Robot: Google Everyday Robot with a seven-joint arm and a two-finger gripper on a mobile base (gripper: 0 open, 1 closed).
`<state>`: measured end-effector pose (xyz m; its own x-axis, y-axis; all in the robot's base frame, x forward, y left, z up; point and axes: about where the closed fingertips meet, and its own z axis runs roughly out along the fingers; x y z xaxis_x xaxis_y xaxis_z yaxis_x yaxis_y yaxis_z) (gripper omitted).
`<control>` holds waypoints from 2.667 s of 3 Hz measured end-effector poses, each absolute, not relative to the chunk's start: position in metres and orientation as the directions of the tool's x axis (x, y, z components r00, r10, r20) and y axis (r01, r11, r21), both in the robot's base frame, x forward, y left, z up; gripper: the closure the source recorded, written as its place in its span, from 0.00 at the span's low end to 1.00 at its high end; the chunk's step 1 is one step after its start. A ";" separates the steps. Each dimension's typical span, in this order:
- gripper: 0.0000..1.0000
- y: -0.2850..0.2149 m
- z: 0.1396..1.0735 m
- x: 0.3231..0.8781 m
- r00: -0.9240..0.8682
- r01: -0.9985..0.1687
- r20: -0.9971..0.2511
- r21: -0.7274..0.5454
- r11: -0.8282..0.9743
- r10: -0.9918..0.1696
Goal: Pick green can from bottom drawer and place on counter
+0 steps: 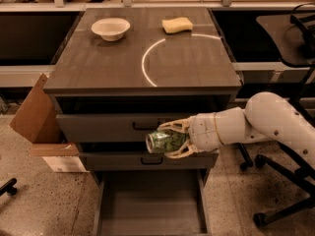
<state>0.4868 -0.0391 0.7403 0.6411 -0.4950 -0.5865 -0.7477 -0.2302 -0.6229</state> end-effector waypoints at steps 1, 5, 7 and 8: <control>1.00 -0.044 0.772 0.496 0.634 -0.748 -0.600 -0.637 -0.189 -0.488; 1.00 -0.071 0.876 0.564 0.462 -0.821 -0.683 -0.570 0.017 -0.566; 1.00 -0.074 0.899 0.594 0.415 -0.847 -0.698 -0.530 0.032 -0.583; 1.00 -0.068 0.915 0.626 0.388 -0.860 -0.703 -0.509 0.042 -0.596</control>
Offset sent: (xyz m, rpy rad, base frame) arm 0.0285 -0.0285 0.1402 0.1162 0.0090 -0.1349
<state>0.6261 -0.0683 0.9153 0.3875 -0.5958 -0.7035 -0.8597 0.0418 -0.5090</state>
